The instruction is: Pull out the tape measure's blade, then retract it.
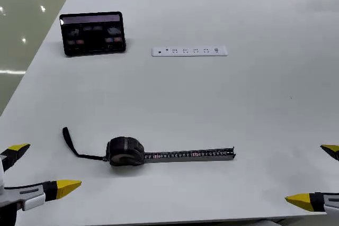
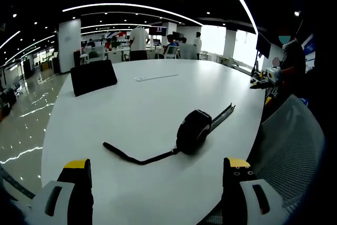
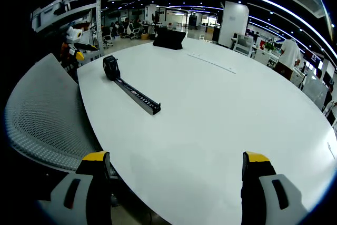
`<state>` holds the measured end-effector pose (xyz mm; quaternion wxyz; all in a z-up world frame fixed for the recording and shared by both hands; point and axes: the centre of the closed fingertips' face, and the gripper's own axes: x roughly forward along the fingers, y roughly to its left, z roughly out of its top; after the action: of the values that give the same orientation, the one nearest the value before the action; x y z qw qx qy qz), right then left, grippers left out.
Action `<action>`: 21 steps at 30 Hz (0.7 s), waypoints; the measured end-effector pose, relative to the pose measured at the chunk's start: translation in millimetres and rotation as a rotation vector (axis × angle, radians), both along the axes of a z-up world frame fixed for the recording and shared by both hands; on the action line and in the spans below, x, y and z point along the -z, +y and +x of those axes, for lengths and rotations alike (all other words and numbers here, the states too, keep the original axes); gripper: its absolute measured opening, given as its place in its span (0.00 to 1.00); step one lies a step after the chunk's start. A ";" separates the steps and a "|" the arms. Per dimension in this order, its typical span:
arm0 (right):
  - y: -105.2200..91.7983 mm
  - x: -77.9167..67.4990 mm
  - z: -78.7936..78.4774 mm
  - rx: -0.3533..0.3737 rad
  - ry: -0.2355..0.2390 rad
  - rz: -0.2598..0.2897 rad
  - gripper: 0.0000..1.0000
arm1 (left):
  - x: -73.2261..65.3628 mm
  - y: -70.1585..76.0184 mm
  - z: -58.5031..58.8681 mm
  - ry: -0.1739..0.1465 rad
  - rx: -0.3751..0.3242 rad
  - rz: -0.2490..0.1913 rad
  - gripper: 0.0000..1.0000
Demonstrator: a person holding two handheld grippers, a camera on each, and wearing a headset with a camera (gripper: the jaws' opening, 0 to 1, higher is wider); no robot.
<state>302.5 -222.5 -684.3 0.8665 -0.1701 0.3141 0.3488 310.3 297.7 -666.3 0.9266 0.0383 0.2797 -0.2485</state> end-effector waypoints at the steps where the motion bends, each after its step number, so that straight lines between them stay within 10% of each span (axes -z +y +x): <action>1: 0.0 0.3 -0.1 0.000 0.001 0.000 1.00 | -1.3 -0.3 1.0 -0.004 0.001 0.000 1.00; 15: 18.9 0.2 13.9 -0.127 0.028 -0.045 1.00 | -14.3 -35.3 40.8 -0.033 -0.081 -0.075 1.00; 21: 41.8 9.5 14.8 -0.255 0.108 -0.076 1.00 | 7.5 -73.3 47.3 0.080 -0.110 -0.086 1.00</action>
<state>317.3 -180.7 -693.8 0.7900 -0.2223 0.3489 0.4525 357.6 224.5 -673.8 0.9276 -0.0268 0.3075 -0.2103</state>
